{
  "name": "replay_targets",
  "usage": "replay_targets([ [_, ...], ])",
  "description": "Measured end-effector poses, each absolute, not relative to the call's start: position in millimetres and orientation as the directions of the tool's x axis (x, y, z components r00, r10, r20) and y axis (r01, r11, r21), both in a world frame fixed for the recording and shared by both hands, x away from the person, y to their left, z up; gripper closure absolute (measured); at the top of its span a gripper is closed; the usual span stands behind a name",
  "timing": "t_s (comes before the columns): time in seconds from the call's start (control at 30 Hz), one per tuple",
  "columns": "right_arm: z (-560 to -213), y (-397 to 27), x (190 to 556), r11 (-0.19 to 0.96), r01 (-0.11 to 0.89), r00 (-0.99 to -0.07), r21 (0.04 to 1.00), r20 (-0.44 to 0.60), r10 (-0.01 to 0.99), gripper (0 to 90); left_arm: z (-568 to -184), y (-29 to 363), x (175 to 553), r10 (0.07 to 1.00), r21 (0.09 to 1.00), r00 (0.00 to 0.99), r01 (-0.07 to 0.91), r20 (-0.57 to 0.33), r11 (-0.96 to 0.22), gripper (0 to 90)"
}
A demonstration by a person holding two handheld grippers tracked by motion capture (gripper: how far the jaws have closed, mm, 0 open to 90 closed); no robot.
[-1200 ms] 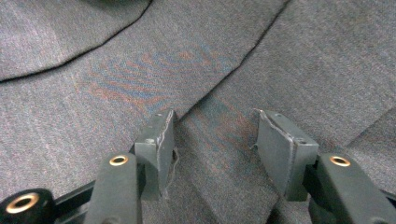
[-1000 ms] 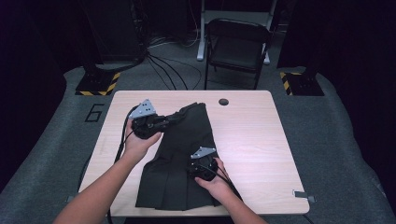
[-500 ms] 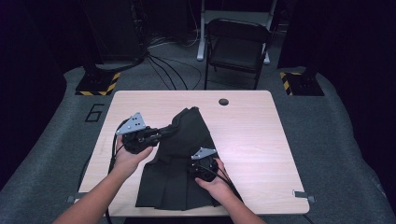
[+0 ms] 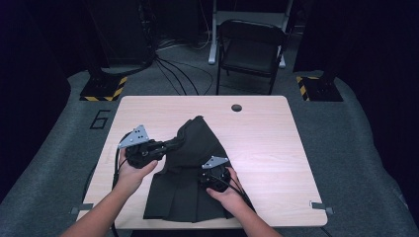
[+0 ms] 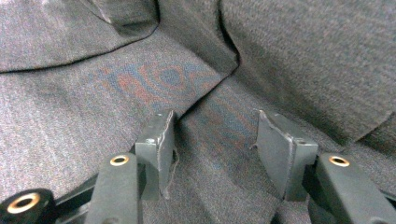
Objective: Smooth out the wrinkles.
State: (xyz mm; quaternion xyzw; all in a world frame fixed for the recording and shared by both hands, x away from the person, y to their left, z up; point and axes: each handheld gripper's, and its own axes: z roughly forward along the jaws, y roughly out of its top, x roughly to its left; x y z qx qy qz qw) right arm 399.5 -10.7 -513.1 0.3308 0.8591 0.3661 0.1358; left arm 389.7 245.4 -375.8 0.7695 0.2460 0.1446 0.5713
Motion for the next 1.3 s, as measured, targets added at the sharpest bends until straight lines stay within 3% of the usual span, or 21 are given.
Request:
replay_targets([
  [0.5,-506.0,-12.8,398.6,0.5,0.48,-0.734,0.721,0.018,0.679,41.9,-378.2,244.0,386.7,0.538,0.946,0.84,0.224,-0.066,-0.234,84.2],
  [0.7,-494.1,-24.2,382.6,0.518,0.46,-0.755,0.721,0.011,0.655,41.6,-380.8,243.0,386.8,0.543,0.946,0.838,0.225,-0.064,-0.235,84.1],
  [0.87,-501.6,-32.3,372.7,0.557,0.468,-0.762,0.686,-0.007,0.648,41.8,-382.4,240.5,385.3,0.538,0.943,0.84,0.231,-0.07,-0.239,84.1],
  [1.0,-510.7,-34.8,376.1,0.542,0.516,-0.746,0.663,0.037,0.664,41.8,-382.4,235.8,380.7,0.514,0.944,0.855,0.225,-0.072,-0.243,84.1],
  [1.3,-515.9,-39.5,376.9,0.507,0.511,-0.747,0.694,0.067,0.661,42.4,-395.1,239.4,355.6,0.46,0.937,0.885,0.222,-0.077,-0.269,84.0],
])
